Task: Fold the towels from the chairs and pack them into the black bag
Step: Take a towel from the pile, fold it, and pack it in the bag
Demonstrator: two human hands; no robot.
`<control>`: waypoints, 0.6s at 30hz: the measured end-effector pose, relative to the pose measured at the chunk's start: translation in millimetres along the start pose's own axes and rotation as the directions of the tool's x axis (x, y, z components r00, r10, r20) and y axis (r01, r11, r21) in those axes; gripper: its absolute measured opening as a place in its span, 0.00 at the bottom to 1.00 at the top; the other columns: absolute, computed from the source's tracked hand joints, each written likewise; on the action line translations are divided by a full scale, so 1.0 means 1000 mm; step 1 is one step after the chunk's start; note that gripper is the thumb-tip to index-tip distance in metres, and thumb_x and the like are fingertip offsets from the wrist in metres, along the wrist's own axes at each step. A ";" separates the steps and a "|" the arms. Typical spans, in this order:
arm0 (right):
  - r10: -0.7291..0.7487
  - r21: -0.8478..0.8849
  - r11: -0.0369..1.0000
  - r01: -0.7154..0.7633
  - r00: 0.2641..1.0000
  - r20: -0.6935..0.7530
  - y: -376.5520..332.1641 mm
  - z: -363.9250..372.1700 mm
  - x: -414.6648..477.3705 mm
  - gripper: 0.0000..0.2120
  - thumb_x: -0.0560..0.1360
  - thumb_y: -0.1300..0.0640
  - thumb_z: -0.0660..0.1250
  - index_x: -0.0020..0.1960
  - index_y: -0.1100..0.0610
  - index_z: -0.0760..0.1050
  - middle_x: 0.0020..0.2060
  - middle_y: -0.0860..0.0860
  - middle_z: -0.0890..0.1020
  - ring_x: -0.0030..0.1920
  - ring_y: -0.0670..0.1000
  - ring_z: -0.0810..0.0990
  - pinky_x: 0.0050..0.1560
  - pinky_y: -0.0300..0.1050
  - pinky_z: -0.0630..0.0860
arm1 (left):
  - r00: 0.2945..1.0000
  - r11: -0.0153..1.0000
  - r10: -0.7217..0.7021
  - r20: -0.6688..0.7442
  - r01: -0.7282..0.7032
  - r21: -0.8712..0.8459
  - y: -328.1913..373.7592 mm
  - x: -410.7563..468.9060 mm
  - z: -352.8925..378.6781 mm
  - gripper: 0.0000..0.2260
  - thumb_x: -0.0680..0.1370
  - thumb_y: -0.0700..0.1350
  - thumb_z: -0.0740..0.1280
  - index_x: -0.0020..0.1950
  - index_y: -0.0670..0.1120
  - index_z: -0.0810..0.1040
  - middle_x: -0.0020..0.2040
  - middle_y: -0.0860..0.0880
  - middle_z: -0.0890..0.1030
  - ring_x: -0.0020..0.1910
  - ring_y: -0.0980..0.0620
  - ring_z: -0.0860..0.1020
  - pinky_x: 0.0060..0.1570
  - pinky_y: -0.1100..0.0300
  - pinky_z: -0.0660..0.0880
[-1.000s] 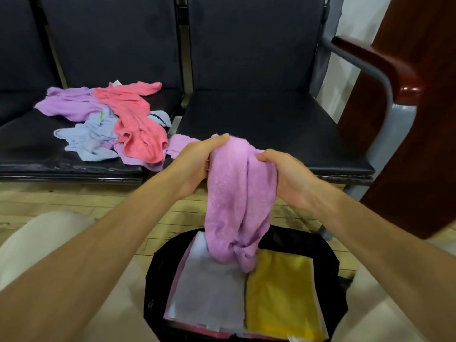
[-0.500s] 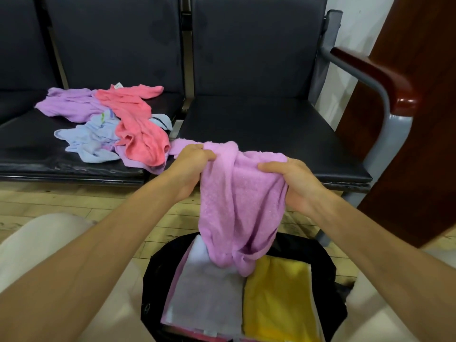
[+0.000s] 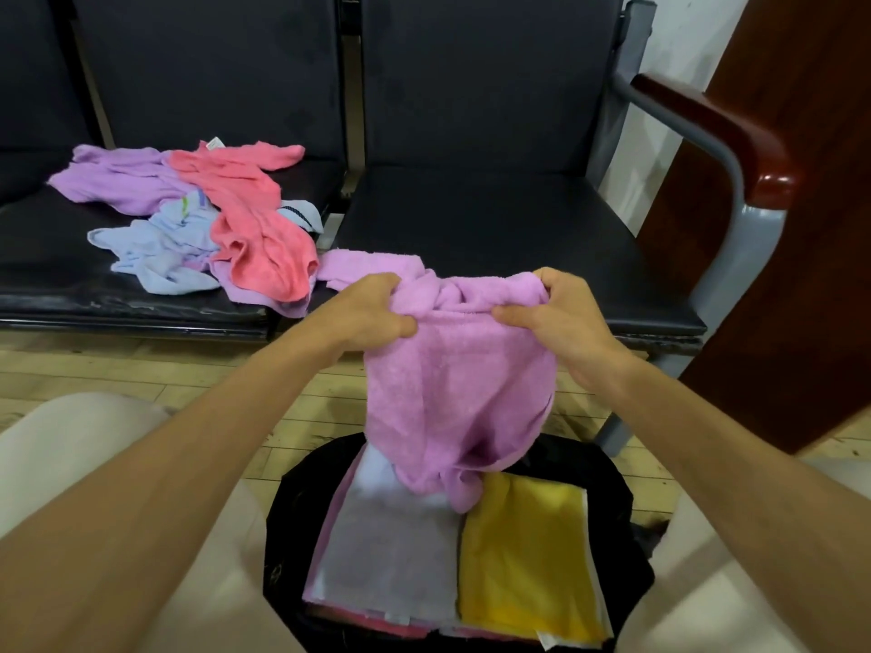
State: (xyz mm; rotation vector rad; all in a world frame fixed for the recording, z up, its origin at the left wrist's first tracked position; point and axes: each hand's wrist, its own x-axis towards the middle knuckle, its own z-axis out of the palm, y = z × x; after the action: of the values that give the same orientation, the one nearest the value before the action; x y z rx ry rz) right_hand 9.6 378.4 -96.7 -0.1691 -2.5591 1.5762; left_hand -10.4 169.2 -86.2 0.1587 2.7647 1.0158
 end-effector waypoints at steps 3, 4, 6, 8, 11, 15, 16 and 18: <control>-0.089 -0.171 0.982 0.079 0.995 -0.048 0.001 -0.005 0.002 0.11 0.71 0.53 0.74 0.45 0.61 0.78 0.38 0.51 0.79 0.38 0.45 0.76 0.37 0.38 0.71 | 1.000 0.998 -0.026 -0.009 0.026 0.052 -0.001 0.000 0.000 0.17 0.79 0.45 0.62 0.65 0.39 0.69 0.64 0.39 0.72 0.45 0.50 0.68 0.38 0.58 0.65; -0.100 -0.203 0.976 0.085 0.993 -0.066 0.002 -0.007 0.004 0.14 0.72 0.52 0.73 0.44 0.64 0.77 0.37 0.55 0.80 0.36 0.47 0.75 0.37 0.40 0.71 | 0.999 0.999 -0.037 -0.027 0.037 0.032 -0.004 0.002 0.000 0.16 0.80 0.45 0.60 0.65 0.40 0.69 0.66 0.39 0.72 0.47 0.49 0.70 0.41 0.59 0.65; -0.064 -0.168 0.985 0.046 0.993 -0.102 0.002 -0.012 0.006 0.17 0.72 0.51 0.71 0.44 0.68 0.77 0.40 0.62 0.80 0.37 0.50 0.74 0.38 0.46 0.71 | 0.995 0.997 -0.068 -0.072 0.064 -0.052 -0.006 0.006 -0.003 0.09 0.80 0.44 0.57 0.58 0.44 0.71 0.59 0.37 0.74 0.43 0.49 0.71 0.37 0.59 0.66; 0.031 0.004 1.000 -0.030 0.992 -0.122 0.002 -0.019 0.008 0.17 0.73 0.52 0.71 0.46 0.68 0.78 0.41 0.63 0.79 0.38 0.51 0.75 0.39 0.46 0.71 | 0.987 0.959 -0.133 -0.085 0.106 -0.264 -0.008 0.009 -0.006 0.06 0.79 0.41 0.58 0.53 0.43 0.72 0.46 0.43 0.74 0.38 0.51 0.70 0.32 0.60 0.66; 0.179 0.284 0.949 -0.138 0.976 -0.123 0.001 -0.028 0.008 0.10 0.73 0.54 0.72 0.47 0.61 0.79 0.45 0.56 0.81 0.42 0.52 0.79 0.44 0.48 0.76 | 0.981 0.708 -0.190 0.031 0.159 -0.688 -0.012 0.010 -0.012 0.08 0.75 0.33 0.58 0.39 0.42 0.74 0.30 0.48 0.74 0.29 0.51 0.73 0.28 0.63 0.68; 0.240 0.481 0.861 -0.168 0.966 -0.093 0.004 -0.038 0.006 0.07 0.74 0.60 0.71 0.52 0.56 0.79 0.50 0.54 0.83 0.49 0.53 0.82 0.48 0.51 0.80 | 0.985 0.567 -0.119 0.122 0.168 -0.806 -0.016 0.006 -0.018 0.10 0.71 0.32 0.55 0.35 0.45 0.68 0.29 0.49 0.70 0.30 0.51 0.69 0.30 0.60 0.67; 0.230 0.490 0.857 -0.160 0.969 -0.086 0.005 -0.039 0.006 0.09 0.73 0.63 0.71 0.53 0.55 0.79 0.50 0.53 0.83 0.50 0.54 0.82 0.49 0.51 0.80 | 0.985 0.577 -0.111 0.131 0.171 -0.799 -0.016 0.006 -0.018 0.10 0.71 0.33 0.55 0.34 0.46 0.67 0.29 0.49 0.70 0.30 0.50 0.68 0.32 0.59 0.66; 0.207 0.482 0.865 -0.142 0.975 -0.083 0.006 -0.042 0.005 0.11 0.72 0.67 0.69 0.52 0.55 0.79 0.49 0.53 0.83 0.51 0.54 0.82 0.49 0.51 0.80 | 0.982 0.585 -0.104 0.159 0.189 -0.789 -0.014 0.006 -0.016 0.08 0.72 0.35 0.57 0.35 0.46 0.69 0.30 0.49 0.73 0.30 0.50 0.70 0.34 0.57 0.68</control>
State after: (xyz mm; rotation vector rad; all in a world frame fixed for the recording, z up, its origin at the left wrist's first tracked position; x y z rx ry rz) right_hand 11.5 418.5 -82.8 -0.4455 -2.0283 2.1233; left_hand -20.3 149.7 -83.8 -0.1577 1.9069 2.0110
